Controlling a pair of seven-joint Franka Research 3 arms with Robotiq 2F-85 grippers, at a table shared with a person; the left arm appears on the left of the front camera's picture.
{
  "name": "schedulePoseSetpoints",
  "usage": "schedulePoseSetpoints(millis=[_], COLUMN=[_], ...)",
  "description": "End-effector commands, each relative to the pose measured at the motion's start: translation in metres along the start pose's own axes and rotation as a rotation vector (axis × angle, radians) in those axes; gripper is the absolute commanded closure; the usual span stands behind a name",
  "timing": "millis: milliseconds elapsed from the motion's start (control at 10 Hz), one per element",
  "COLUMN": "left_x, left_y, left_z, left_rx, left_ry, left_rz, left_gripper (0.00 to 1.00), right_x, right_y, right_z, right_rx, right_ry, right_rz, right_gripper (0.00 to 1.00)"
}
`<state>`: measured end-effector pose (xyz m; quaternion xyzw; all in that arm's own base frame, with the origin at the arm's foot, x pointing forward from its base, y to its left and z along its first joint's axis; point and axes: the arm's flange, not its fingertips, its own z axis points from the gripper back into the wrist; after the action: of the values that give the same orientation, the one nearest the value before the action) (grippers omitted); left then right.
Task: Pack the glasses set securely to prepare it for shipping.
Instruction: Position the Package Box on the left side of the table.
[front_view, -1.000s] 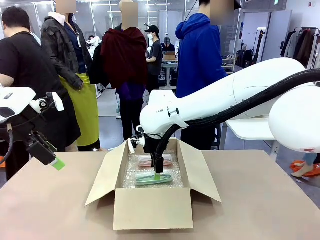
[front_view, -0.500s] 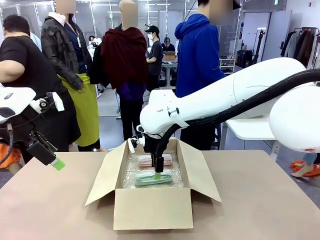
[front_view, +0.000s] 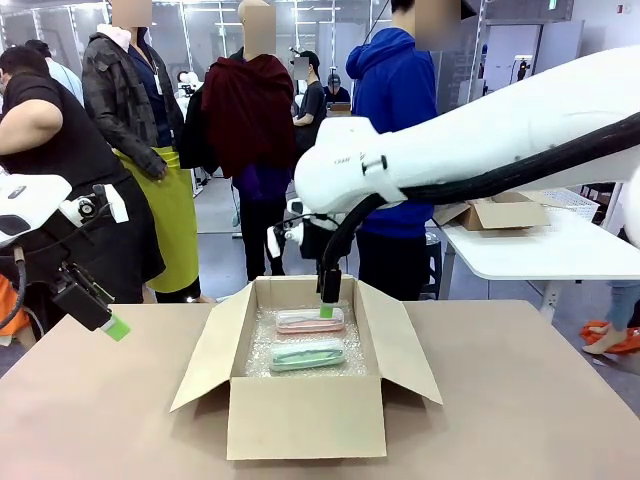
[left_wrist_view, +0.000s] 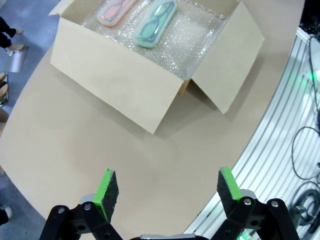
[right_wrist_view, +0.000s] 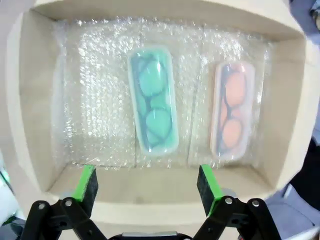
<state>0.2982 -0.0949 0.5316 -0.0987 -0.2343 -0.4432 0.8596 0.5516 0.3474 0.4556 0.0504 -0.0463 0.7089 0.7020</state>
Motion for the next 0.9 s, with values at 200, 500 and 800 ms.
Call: schedulePoseSetpoints(millis=[200,500,800], left_x=[0.0,0.0,0.0], left_y=[0.001,0.001,0.001], left_z=[0.0,0.0,0.0], left_rx=[-0.007,-0.007,-0.007], left_ry=[-0.014,-0.014,-0.014], left_rz=[-0.001,-0.001,-0.001], left_gripper=[0.0,0.0,0.0], right_x=[-0.11,-0.174,-0.208], right_y=[0.082,0.15,0.208], right_z=[0.032,0.049,0.051], right_rx=[-0.174,-0.213,-0.225], right_ry=[-0.19,-0.221,-0.234], right_rz=[-0.391,-0.698,-0.948], right_gripper=[0.0,0.0,0.0])
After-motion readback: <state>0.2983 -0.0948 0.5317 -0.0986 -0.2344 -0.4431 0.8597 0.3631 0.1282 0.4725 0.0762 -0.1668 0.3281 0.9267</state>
